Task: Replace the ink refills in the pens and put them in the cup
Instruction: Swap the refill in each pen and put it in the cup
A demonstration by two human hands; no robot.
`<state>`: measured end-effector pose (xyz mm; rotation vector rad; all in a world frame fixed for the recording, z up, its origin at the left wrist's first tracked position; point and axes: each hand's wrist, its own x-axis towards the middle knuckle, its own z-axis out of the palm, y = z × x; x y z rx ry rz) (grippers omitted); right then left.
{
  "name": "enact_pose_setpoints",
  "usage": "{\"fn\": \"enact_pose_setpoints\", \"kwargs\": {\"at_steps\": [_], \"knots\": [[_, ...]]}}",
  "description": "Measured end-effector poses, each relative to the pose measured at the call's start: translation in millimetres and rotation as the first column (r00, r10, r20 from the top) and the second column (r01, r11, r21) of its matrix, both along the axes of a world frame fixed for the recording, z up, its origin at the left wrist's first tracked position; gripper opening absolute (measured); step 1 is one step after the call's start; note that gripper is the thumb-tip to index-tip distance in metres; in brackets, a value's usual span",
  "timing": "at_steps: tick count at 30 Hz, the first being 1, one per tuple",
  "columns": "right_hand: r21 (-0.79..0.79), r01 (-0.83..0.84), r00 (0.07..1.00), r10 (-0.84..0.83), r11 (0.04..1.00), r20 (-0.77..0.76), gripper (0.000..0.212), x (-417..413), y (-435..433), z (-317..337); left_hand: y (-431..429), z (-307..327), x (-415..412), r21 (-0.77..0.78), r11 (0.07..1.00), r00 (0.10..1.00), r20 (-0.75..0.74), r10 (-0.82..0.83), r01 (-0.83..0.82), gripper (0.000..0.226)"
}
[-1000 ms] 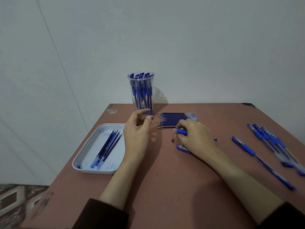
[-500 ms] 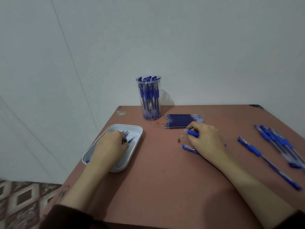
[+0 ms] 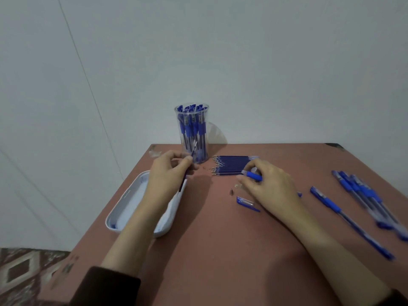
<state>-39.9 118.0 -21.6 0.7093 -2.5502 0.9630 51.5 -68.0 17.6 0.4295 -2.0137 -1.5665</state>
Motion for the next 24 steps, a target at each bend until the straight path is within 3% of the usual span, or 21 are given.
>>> {"fn": "enact_pose_setpoints", "kwargs": {"at_steps": [3, 6, 24], "knots": [[0.020, -0.003, 0.999, 0.002, 1.000, 0.042, 0.022, 0.3, 3.0, 3.2, 18.7, -1.4, -16.5, 0.243, 0.970, 0.981, -0.190, 0.022, 0.026, 0.007], [0.026, -0.018, 0.998, 0.016, 0.999, 0.061, 0.022, -2.3, 3.8, 3.4, 25.3, -4.4, -29.4, 0.370, 0.926, 0.959, -0.283, 0.033, 0.077, 0.019], [0.062, -0.129, 0.992, 0.128, 0.990, 0.020, 0.014, -5.0, 1.6, -2.4, 35.9, -22.2, -48.2, 0.632, 0.745, 0.897, -0.430, 0.106, 0.214, 0.012]]}}
